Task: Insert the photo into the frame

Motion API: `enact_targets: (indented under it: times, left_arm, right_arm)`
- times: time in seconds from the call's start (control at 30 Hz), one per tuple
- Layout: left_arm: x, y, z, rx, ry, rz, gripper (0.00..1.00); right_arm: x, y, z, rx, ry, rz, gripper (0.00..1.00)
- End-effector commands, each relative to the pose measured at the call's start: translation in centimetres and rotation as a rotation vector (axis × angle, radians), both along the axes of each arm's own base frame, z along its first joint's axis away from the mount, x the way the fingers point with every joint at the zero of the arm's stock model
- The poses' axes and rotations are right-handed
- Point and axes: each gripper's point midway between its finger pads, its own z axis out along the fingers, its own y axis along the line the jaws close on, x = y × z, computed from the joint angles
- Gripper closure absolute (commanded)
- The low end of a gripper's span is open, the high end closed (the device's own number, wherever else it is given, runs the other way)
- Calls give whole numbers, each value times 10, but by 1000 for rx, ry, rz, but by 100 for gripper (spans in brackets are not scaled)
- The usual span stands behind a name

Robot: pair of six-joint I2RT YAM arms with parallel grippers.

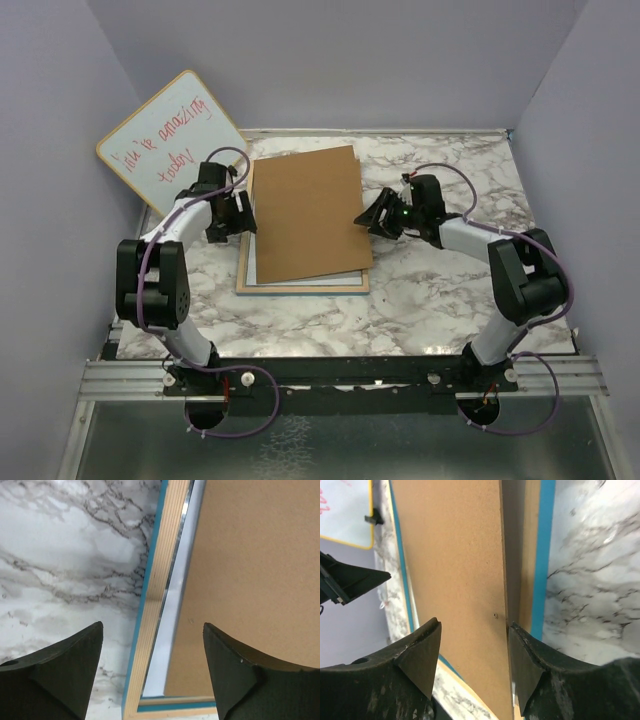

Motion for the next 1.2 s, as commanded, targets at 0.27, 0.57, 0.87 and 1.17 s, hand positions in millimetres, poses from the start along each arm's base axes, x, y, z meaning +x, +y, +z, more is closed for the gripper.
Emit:
enact_targets:
  times: [0.27,0.57,0.87,1.17]
  left_arm:
    - [63,2,-18,36,-83,12,15]
    - [80,-10,-31,-27,-75,-9,15]
    - [73,-39,-46,-227,7,-30,21]
    - [62,-71,-36,-367,26,-91,33]
  right_arm:
    - [-2,-39,-32,-276,71,-93,30]
    - [48,-27,-22,-297,-5,-80,25]
    - [80,-15,-49,-317,43,-56,19]
    - [65,0,-49,-172,36,71,18]
